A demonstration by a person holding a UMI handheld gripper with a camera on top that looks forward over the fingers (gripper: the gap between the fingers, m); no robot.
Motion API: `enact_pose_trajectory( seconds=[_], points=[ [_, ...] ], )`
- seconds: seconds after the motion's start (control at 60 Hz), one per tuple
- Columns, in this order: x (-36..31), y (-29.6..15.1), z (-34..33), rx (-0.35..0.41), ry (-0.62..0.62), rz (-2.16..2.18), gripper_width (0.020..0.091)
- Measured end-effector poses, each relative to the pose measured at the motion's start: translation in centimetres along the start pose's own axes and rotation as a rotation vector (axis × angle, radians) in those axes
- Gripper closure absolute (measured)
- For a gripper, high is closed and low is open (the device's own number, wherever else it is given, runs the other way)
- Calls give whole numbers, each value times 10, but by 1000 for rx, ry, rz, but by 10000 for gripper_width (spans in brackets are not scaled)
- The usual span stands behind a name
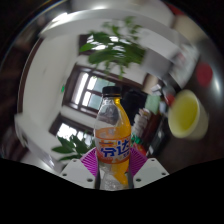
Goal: Pour water
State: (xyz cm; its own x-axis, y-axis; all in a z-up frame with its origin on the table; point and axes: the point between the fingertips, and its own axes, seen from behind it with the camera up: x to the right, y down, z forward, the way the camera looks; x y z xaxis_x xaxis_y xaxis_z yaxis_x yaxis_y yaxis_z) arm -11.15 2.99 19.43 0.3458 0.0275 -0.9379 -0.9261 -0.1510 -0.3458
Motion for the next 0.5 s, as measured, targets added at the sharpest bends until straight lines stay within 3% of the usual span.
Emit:
enact_pose_trajectory(
  seconds=[0.133,0.283,0.5],
  points=[
    [-19,-42,-6,11,43,-547,729],
    [-4,-123,-4,93,245,-1081,728],
    [56,-242,-5,193,488,-1290,724]
  ],
)
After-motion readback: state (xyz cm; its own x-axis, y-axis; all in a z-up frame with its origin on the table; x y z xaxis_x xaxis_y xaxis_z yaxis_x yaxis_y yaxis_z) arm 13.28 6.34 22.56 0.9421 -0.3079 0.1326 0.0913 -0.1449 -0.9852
